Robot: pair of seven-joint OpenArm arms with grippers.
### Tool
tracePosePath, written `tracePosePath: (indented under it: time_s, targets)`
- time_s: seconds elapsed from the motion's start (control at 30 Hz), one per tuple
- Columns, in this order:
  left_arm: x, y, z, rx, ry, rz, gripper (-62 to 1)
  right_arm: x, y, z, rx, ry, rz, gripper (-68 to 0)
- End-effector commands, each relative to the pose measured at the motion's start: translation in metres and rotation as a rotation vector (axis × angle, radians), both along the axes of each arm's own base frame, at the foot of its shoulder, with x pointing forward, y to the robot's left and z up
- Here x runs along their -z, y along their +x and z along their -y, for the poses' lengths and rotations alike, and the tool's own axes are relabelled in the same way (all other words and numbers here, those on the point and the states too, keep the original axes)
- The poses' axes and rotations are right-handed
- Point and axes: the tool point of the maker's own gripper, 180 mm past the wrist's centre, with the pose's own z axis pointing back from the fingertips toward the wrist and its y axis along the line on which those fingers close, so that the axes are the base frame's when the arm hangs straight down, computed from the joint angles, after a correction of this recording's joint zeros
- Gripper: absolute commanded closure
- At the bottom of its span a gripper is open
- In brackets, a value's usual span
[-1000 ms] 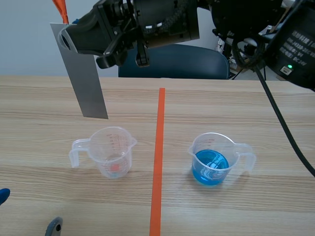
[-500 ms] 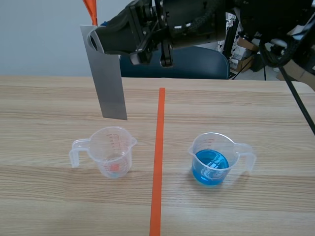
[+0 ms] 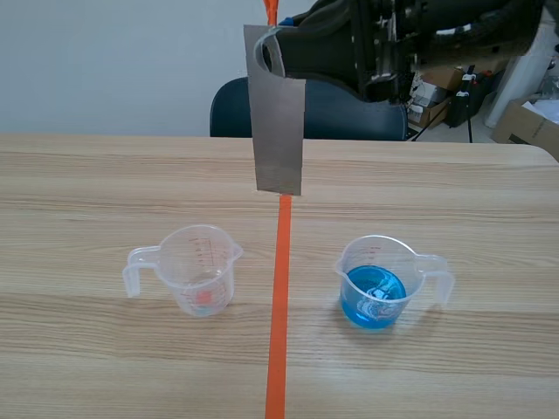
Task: Do the redox reaction experiment. move the plate over the blue solution
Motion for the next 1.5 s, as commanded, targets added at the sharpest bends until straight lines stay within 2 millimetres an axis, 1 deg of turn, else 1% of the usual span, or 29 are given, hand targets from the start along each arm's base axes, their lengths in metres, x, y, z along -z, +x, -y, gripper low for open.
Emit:
tracePosePath:
  time_s: [0.0, 0.1, 0.13, 0.23, 0.27, 0.37, 0.4, 0.47, 0.6, 0.7, 0.87, 1.03, 1.23, 1.47]
  targets:
    - [-0.013, 0.002, 0.001, 0.04, -0.022, 0.045, -18.7, -0.021, 0.001, 0.008, -0.005, 0.039, 0.033, -0.6]
    - [-0.021, 0.01, 0.003, 0.119, -0.006, 0.038, -17.4, -0.023, -0.002, 0.023, -0.014, 0.039, 0.026, -0.6]
    - [-0.025, 0.014, 0.004, 0.151, -0.005, 0.033, -15.7, -0.022, -0.002, 0.028, -0.007, 0.028, 0.024, -0.6]
    - [-0.026, 0.027, 0.012, 0.244, 0.038, -0.026, -7.1, -0.018, 0.001, 0.042, 0.025, -0.012, 0.023, -0.6]
    - [-0.027, 0.032, 0.015, 0.277, 0.055, -0.046, -5.4, -0.016, 0.002, 0.047, 0.035, -0.026, 0.023, -0.6]
    - [-0.03, 0.043, 0.025, 0.376, 0.111, -0.083, -4.9, -0.014, -0.001, 0.06, 0.034, -0.062, 0.023, -0.6]
    - [-0.032, 0.047, 0.027, 0.402, 0.128, -0.095, -3.9, -0.014, 0.0, 0.065, 0.045, -0.068, 0.025, -0.6]
    - [-0.036, 0.057, 0.031, 0.425, 0.148, -0.111, -2.5, -0.017, 0.001, 0.073, 0.065, -0.063, 0.027, -0.6]
    - [-0.046, 0.074, 0.039, 0.446, 0.165, -0.11, -2.5, -0.023, 0.003, 0.087, 0.098, -0.056, 0.039, -0.6]
    - [-0.054, 0.084, 0.05, 0.46, 0.182, -0.098, -2.5, -0.025, 0.002, 0.096, 0.117, -0.043, 0.038, -0.6]
    - [-0.062, 0.095, 0.071, 0.483, 0.224, -0.083, -2.5, -0.017, -0.002, 0.106, 0.14, -0.034, 0.002, -0.6]
    - [-0.065, 0.099, 0.092, 0.511, 0.282, -0.07, -2.5, -0.005, -0.007, 0.109, 0.146, -0.04, -0.035, -0.6]
    - [-0.062, 0.098, 0.116, 0.552, 0.304, -0.072, -2.5, 0.007, -0.012, 0.114, 0.153, -0.069, -0.062, -0.6]
    - [-0.053, 0.111, 0.135, 0.533, 0.299, -0.07, -2.5, 0.007, -0.012, 0.116, 0.155, -0.074, -0.059, -0.6]
